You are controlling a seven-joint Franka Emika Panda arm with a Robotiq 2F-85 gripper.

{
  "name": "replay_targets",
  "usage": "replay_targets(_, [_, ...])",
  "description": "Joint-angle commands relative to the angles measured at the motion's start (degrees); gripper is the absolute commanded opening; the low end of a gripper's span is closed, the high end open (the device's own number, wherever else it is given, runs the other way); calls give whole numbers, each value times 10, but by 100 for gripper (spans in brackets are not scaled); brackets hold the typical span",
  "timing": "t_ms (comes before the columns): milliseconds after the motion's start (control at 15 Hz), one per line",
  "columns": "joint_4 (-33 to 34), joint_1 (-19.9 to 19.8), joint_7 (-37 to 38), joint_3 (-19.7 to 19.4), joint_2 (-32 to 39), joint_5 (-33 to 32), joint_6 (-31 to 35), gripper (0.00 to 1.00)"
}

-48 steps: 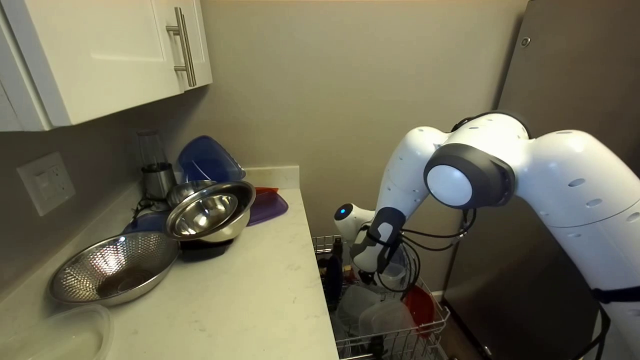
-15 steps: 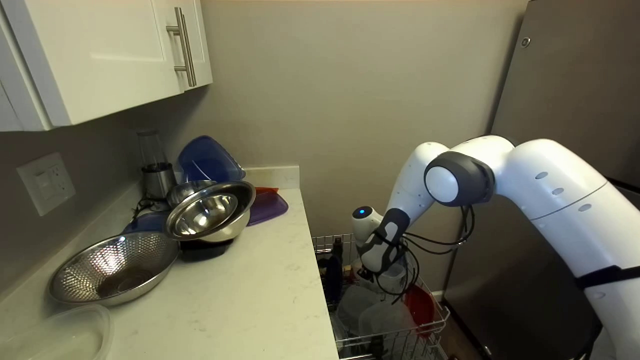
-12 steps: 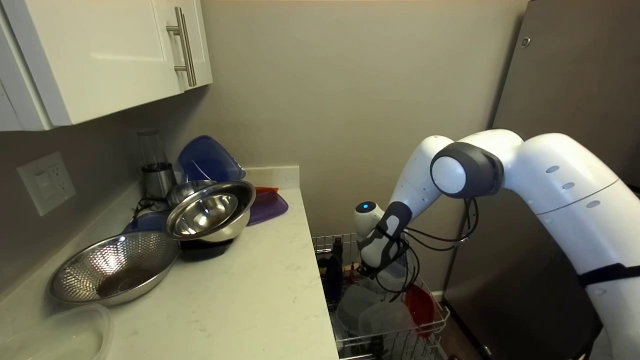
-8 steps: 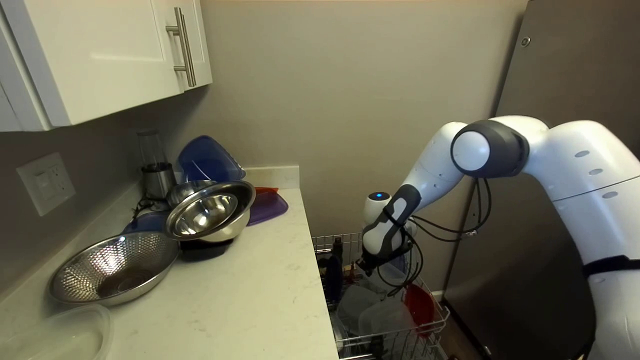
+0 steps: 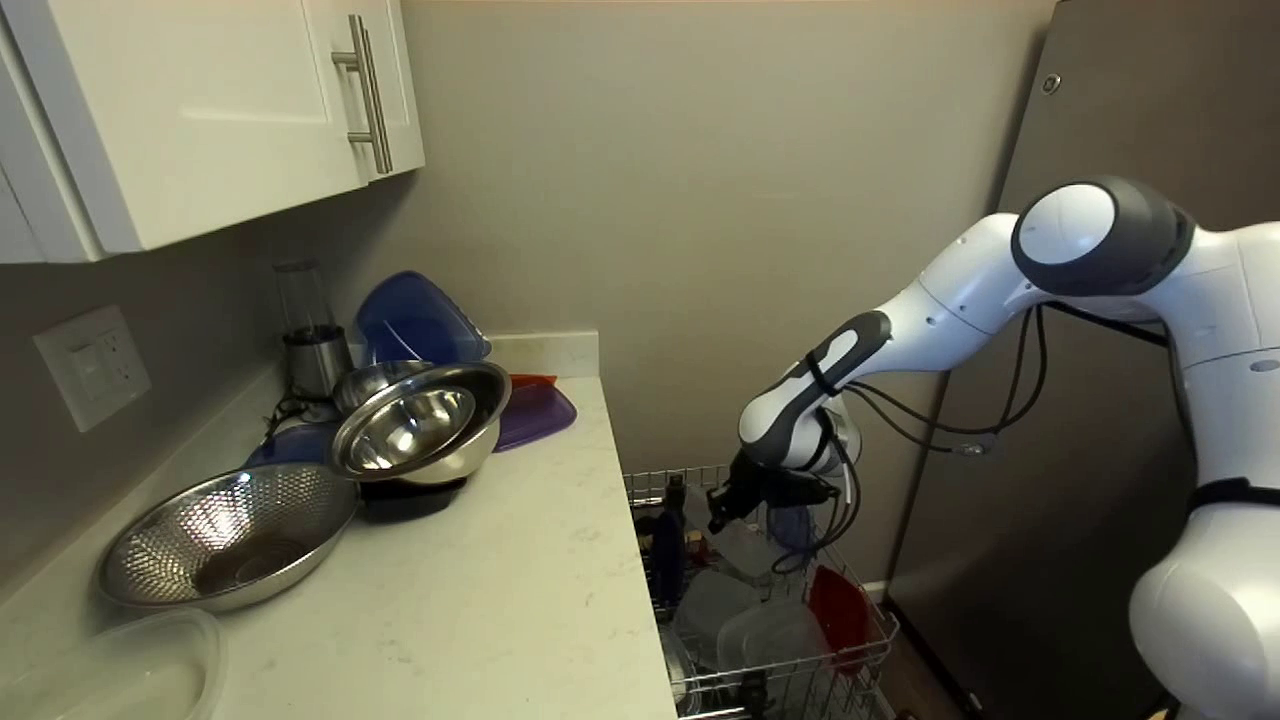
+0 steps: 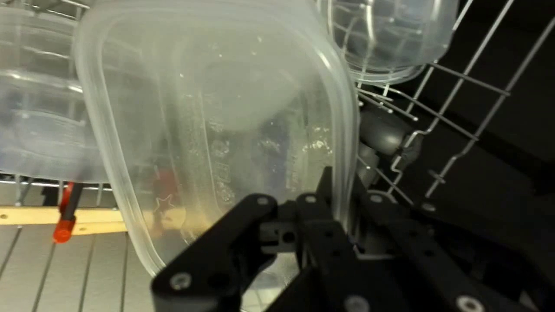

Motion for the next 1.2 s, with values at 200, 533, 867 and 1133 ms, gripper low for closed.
replay_targets(200, [-17,-229,-133,238,123,33,3,4])
replay_targets(533, [-9,-310,-167,320,268,-22,10,4])
replay_targets(867, [18,-325,-196,331,420,-88,8,4])
replay_targets(1133, [47,-331,-222,339,530,-123,-18,4])
